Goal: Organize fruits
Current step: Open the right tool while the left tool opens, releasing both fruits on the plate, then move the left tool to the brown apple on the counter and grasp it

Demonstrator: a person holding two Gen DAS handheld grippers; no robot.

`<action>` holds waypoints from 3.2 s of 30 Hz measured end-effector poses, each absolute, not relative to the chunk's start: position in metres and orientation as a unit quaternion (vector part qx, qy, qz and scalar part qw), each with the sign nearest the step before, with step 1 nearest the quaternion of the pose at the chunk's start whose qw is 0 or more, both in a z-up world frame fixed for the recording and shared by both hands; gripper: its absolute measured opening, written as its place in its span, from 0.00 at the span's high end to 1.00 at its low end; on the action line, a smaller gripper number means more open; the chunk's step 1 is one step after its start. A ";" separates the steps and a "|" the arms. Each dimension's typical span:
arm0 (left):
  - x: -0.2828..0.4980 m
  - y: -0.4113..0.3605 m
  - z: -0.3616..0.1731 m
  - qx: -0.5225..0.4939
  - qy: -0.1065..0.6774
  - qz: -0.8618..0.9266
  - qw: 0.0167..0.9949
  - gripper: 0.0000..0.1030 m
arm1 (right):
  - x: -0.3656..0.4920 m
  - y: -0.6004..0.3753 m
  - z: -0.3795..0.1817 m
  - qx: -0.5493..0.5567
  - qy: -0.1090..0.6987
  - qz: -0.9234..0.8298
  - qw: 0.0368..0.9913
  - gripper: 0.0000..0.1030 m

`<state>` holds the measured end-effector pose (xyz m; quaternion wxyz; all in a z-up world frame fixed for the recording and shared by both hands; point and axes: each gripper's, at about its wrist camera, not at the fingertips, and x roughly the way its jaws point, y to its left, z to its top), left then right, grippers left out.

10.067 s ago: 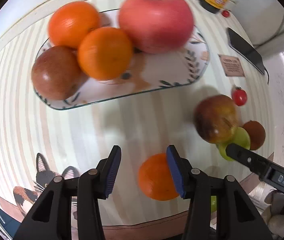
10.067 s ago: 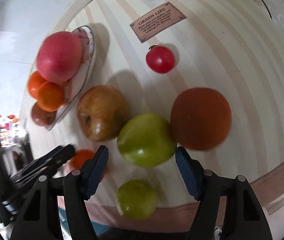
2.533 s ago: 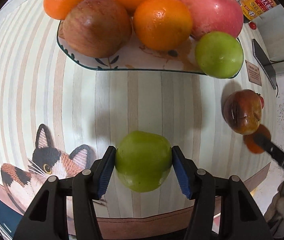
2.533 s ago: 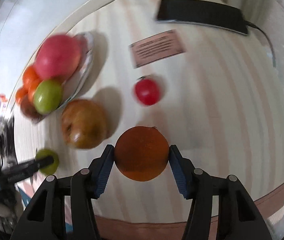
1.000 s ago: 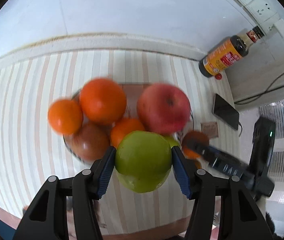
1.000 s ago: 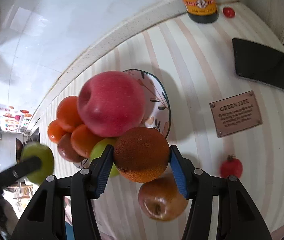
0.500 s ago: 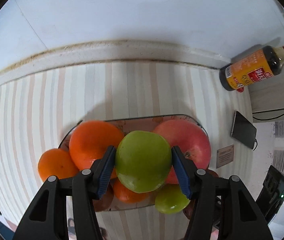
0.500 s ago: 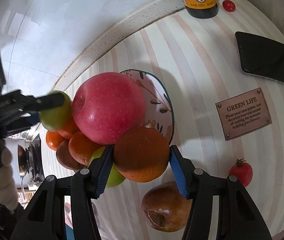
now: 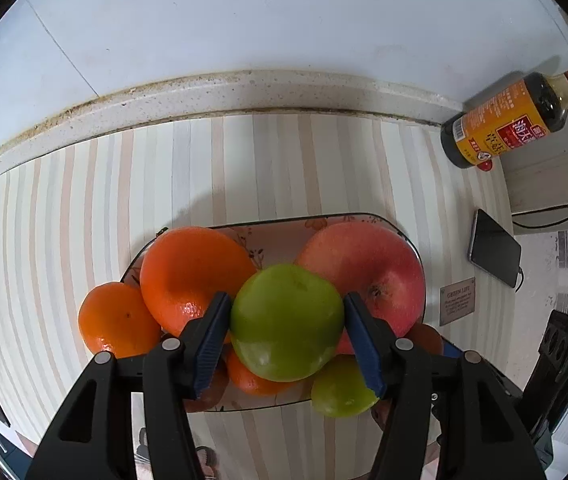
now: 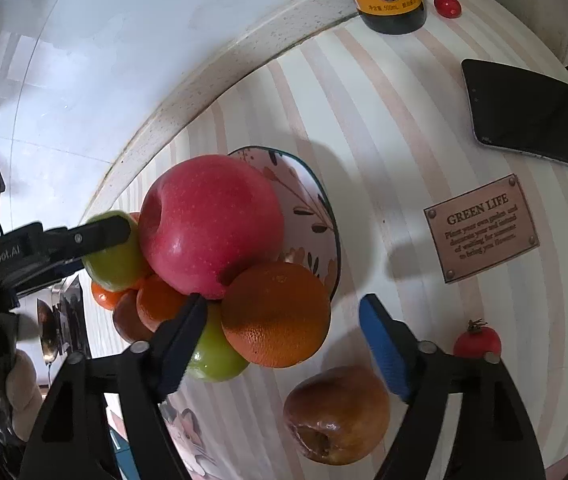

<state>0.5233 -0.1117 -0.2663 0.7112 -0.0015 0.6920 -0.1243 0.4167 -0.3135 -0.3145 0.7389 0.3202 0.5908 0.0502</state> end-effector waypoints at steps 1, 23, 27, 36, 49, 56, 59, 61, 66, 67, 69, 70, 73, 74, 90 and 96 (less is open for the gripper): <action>0.523 -0.111 -0.266 -0.004 0.694 -0.124 0.709 0.45 | 0.417 -0.314 -0.314 0.320 0.591 0.049 0.739 0.19; 0.423 -0.071 -0.202 0.020 0.609 -0.068 0.790 0.06 | 0.381 -0.277 -0.208 0.106 0.544 0.010 0.832 0.03; 0.394 -0.057 -0.187 0.016 0.593 -0.050 0.804 0.06 | 0.365 -0.266 -0.184 0.089 0.534 0.020 0.841 0.03; 0.341 -0.043 -0.132 0.008 0.542 -0.047 0.839 0.06 | 0.316 -0.245 -0.124 0.069 0.496 0.033 0.865 0.03; 0.291 -0.039 -0.082 0.011 0.505 -0.062 0.861 0.06 | 0.257 -0.227 -0.076 0.075 0.471 0.043 0.878 0.03; 0.276 -0.033 -0.072 0.015 0.490 -0.070 0.869 0.06 | 0.238 -0.226 -0.068 0.079 0.462 0.026 0.883 0.03; 0.273 -0.029 -0.071 0.015 0.489 -0.074 0.869 0.06 | 0.232 -0.225 -0.066 0.084 0.459 0.019 0.884 0.03; 0.272 -0.027 -0.071 0.013 0.488 -0.081 0.869 0.06 | 0.229 -0.224 -0.064 0.089 0.456 0.013 0.885 0.03; 0.274 -0.034 -0.076 0.021 0.489 -0.101 0.866 0.00 | 0.223 -0.238 -0.065 0.124 0.448 0.004 0.885 0.03; 0.275 -0.038 -0.078 0.027 0.485 -0.098 0.868 0.00 | 0.224 -0.246 -0.069 0.138 0.449 0.005 0.883 0.03; 0.278 -0.048 -0.085 0.040 0.483 -0.087 0.870 0.00 | 0.227 -0.265 -0.080 0.169 0.457 0.004 0.873 0.03; 0.281 -0.052 -0.088 0.040 0.485 -0.088 0.869 0.00 | 0.230 -0.276 -0.088 0.180 0.465 0.001 0.867 0.03; 0.292 -0.074 -0.109 0.046 0.498 -0.085 0.862 0.00 | 0.238 -0.308 -0.116 0.193 0.487 -0.019 0.852 0.03; 0.298 -0.084 -0.119 0.051 0.506 -0.085 0.857 0.00 | 0.242 -0.316 -0.125 0.197 0.493 -0.019 0.847 0.04; 0.363 -0.203 -0.285 -0.026 0.674 -0.097 0.732 0.00 | 0.289 -0.431 -0.292 0.271 0.591 0.013 0.760 0.46; 0.370 -0.224 -0.315 -0.019 0.689 -0.101 0.717 0.08 | 0.304 -0.434 -0.309 0.262 0.600 0.022 0.756 0.46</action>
